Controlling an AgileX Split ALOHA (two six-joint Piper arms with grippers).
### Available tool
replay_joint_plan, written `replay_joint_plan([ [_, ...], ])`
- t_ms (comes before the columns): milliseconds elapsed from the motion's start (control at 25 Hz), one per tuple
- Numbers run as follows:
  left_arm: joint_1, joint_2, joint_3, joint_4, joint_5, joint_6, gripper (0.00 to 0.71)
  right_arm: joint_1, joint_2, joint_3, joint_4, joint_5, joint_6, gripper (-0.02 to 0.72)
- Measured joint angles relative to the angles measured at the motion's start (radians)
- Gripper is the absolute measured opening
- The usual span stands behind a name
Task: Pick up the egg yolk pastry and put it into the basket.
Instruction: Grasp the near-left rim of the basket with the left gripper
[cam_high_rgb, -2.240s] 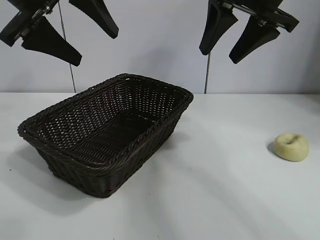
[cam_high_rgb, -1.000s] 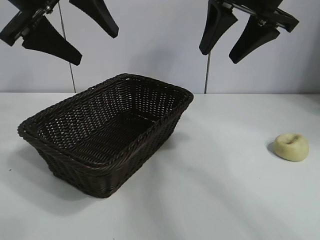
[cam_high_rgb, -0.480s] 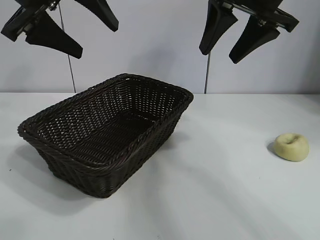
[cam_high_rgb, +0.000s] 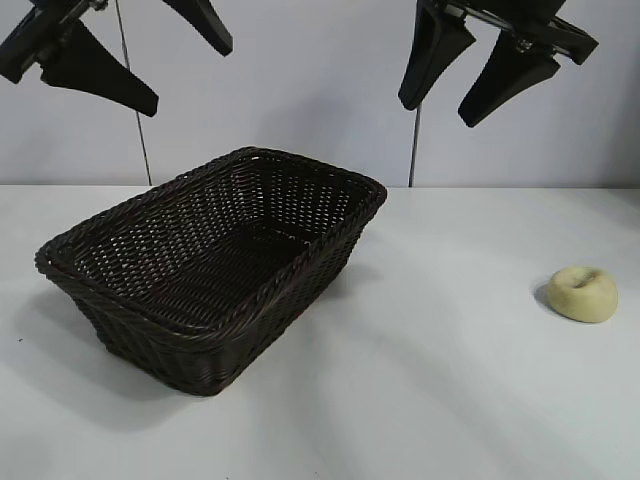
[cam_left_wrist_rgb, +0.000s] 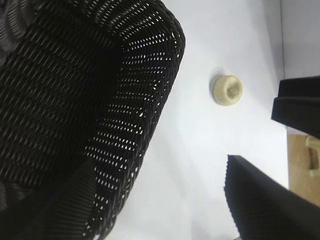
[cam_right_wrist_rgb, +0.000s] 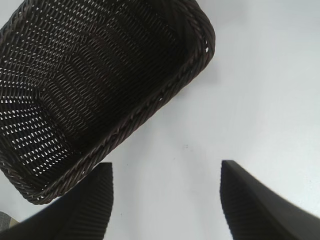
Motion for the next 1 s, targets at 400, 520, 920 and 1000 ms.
replay_joint_plan([
  [400, -0.007, -0.017, 0.019, 0.297, 0.060, -0.477, 0.518, 0.000, 0.000, 0.000, 0.000, 0.000, 0.000, 0.454],
  [520, -0.007, -0.017, 0.079, 0.351, 0.053, -0.593, 0.511, 0.000, 0.000, 0.000, 0.000, 0.000, 0.000, 0.454],
  [920, -0.007, -0.017, 0.254, 0.302, -0.089, -0.670, 0.511, 0.000, 0.000, 0.000, 0.000, 0.000, 0.000, 0.454],
  [1000, -0.008, -0.017, 0.267, 0.284, -0.108, -0.671, 0.511, 0.000, 0.000, 0.000, 0.000, 0.000, 0.000, 0.454],
])
